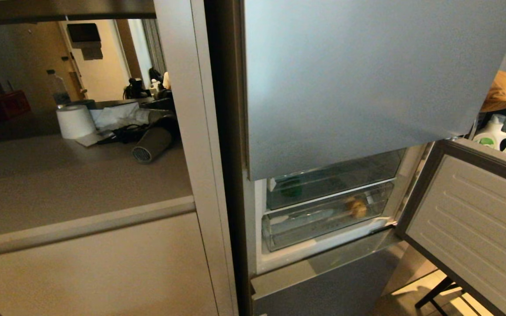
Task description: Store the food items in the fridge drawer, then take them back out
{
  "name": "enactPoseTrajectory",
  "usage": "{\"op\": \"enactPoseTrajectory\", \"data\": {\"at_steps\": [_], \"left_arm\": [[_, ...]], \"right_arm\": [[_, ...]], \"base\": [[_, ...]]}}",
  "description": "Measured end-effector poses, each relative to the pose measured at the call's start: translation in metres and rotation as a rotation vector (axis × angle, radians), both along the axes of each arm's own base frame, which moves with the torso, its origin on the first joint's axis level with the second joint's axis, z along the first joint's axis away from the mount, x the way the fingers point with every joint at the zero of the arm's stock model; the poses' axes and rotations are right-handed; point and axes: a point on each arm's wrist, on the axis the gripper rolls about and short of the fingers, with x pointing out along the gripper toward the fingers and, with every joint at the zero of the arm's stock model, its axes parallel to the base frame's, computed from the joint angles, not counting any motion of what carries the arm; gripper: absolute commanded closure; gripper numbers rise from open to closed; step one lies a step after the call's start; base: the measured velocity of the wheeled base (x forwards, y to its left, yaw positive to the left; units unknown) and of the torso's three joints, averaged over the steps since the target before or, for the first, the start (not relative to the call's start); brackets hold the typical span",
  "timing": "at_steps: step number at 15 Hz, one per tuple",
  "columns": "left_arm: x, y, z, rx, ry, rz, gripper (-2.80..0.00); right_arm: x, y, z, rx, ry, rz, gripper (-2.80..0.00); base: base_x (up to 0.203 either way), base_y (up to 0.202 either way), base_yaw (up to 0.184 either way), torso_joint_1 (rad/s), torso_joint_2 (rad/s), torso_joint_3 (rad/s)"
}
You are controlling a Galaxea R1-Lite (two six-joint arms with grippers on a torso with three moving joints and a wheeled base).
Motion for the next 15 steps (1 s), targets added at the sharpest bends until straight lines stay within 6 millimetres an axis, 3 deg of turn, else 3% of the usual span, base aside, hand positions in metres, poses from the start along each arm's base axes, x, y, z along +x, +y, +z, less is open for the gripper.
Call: {"op": "enactPoseTrajectory", "data": {"at_steps": [15], "left_arm": [[0.0, 0.0, 0.0001, -0.007, -0.001, 0.0, 0.0]], "right_arm": [[-0.0019, 0.0001, -0.0014, 0.021, -0.022, 0.002, 0.0]], "base": [[-0.007, 0.0, 0.0, 0.001, 0.0, 0.0]]}}
